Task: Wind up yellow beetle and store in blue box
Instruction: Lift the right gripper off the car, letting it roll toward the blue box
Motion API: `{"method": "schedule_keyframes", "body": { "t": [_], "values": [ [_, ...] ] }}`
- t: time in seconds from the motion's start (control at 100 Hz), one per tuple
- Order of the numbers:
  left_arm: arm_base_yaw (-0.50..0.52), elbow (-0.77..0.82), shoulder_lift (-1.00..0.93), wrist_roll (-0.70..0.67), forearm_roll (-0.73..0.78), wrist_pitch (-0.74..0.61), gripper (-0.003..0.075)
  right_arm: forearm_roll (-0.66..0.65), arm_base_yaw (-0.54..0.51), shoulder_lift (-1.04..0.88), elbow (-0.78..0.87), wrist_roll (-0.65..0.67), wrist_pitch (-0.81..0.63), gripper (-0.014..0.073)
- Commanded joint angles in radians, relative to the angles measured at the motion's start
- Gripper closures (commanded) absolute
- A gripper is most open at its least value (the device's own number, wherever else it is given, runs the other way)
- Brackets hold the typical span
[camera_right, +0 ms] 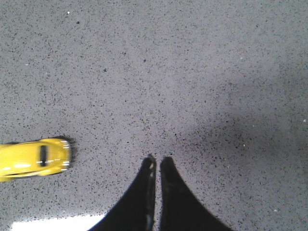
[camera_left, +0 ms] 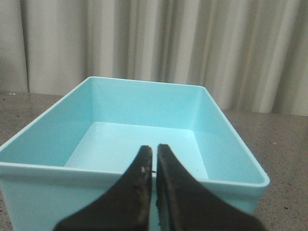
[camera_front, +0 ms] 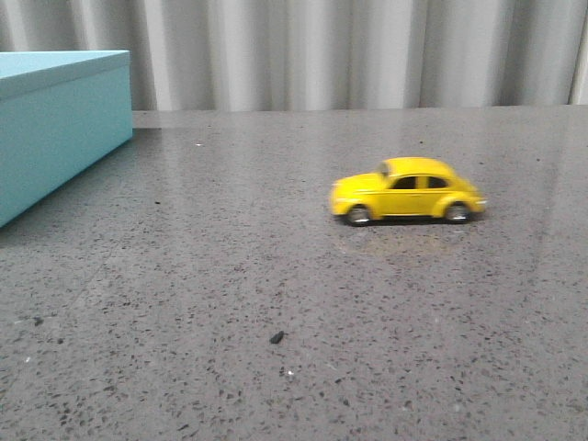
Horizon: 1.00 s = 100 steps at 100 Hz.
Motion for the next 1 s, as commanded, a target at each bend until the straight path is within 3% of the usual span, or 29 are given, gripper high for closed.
{"method": "schedule_keyframes", "body": {
  "t": [0.0,0.4,0.64,0.99],
  "values": [
    [0.001,-0.036,0.021,-0.007,-0.005,-0.082,0.0741,0.002,-0.004,-0.029,-0.022,-0.007,-0.051,0.0655],
    [0.001,-0.054,0.021,-0.007,-0.005,-0.082,0.0741,0.020,-0.004,-0.035,-0.022,-0.043,-0.072,0.0655],
    [0.001,-0.160,0.033,-0.003,-0.005,-0.056,0.0741,0.020,-0.004,-0.063,-0.021,-0.044,-0.156,0.0655],
    [-0.002,-0.365,0.234,0.003,-0.005,0.053,0.0740,0.020,-0.004,-0.147,-0.011,-0.063,-0.191,0.0655]
  ]
}}
